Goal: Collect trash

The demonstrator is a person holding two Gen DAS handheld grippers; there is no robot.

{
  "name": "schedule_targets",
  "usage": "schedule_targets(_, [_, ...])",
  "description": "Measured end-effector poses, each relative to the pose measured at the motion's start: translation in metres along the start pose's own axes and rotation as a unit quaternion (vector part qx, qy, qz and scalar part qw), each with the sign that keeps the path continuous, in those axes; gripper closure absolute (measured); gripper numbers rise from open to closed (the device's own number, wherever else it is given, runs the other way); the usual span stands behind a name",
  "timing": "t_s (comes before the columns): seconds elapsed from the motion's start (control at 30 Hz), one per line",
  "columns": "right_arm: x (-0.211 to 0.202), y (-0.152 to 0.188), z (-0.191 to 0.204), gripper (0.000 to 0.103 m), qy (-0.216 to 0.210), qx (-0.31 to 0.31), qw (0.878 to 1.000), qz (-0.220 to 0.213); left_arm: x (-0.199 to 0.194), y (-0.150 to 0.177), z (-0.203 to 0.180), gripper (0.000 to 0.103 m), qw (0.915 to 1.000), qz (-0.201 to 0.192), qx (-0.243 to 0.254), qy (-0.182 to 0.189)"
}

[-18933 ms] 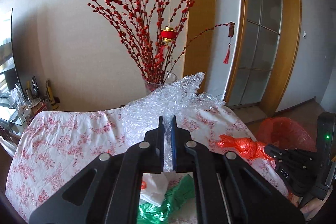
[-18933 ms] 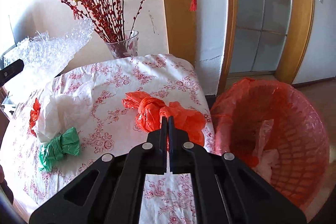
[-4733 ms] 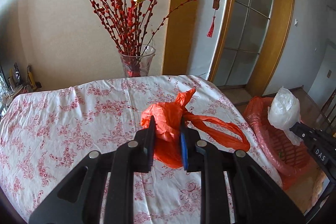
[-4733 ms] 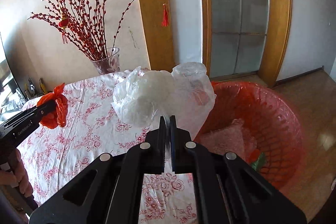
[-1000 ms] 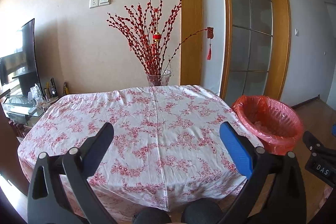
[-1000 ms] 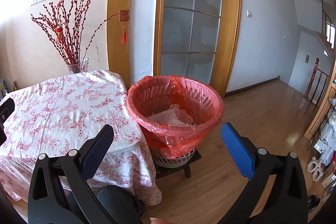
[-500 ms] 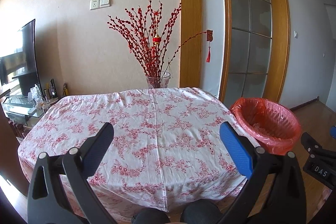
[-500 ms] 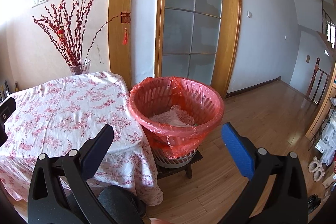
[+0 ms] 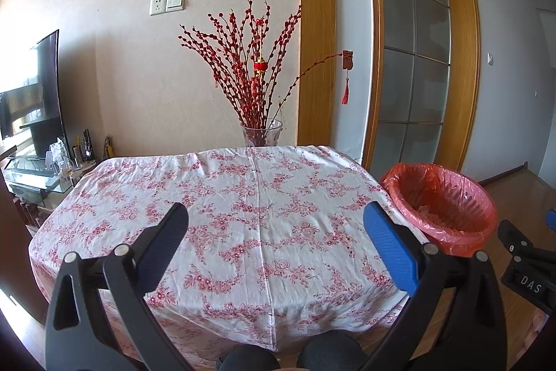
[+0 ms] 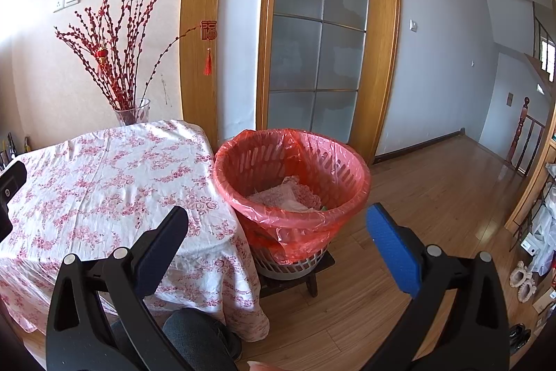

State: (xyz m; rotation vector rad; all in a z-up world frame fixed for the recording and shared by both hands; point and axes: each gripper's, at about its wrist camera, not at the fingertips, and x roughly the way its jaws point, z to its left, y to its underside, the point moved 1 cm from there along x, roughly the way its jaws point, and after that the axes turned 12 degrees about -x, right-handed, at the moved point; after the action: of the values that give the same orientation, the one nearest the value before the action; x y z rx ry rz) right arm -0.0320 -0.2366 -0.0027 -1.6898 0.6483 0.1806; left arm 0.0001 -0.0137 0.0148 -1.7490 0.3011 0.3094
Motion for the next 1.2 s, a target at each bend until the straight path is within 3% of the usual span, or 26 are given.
schedule_targets(1.2, [0.0004,-0.0026,-0.0002,0.002,0.001,0.000,1.000,0.000,0.0036,0.0021,0.0002,0.004,1.0000,0.008,-0.003,0.001])
